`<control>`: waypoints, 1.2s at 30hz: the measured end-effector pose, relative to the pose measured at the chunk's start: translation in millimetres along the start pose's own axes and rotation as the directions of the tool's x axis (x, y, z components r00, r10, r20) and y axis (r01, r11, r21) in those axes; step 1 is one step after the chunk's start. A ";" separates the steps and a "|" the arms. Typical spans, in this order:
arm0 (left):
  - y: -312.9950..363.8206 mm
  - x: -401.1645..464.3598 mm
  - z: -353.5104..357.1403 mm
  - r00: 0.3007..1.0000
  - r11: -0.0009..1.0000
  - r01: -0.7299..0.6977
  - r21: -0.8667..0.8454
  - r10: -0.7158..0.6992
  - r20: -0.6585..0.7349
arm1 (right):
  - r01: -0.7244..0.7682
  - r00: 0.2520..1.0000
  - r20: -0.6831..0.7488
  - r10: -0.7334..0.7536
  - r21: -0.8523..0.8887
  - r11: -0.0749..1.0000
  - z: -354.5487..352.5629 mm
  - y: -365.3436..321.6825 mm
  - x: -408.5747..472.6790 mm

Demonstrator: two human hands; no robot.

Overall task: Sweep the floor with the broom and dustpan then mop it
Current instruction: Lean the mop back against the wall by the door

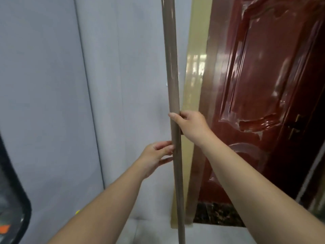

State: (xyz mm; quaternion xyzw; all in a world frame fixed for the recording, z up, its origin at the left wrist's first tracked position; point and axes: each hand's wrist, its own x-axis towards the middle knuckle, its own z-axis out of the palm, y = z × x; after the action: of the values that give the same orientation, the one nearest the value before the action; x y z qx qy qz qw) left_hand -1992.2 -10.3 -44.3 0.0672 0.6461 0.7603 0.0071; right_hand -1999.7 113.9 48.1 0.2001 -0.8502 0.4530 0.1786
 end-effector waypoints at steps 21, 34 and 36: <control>40.9 237.6 -180.6 0.915 0.990 -0.137 0.023 0.136 -0.380 | 0.041 0.972 0.181 -0.151 0.502 0.864 168.2 37.1 317.1; -33.5 209.3 -275.3 0.749 0.998 -0.053 0.017 0.051 -0.660 | 0.059 0.894 0.370 -0.252 0.460 0.886 308.0 48.4 288.1; -47.9 197.4 -289.0 0.739 1.000 -0.024 0.001 0.018 -0.674 | -0.003 0.880 0.422 -0.218 0.464 0.886 329.2 50.3 276.2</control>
State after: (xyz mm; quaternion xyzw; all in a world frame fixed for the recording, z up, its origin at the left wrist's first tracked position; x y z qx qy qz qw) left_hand -2223.6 -266.8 -118.2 -0.2048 0.6012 0.7359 -0.2349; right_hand -2301.7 -186.9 -26.1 0.3863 -0.7265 0.5656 -0.0547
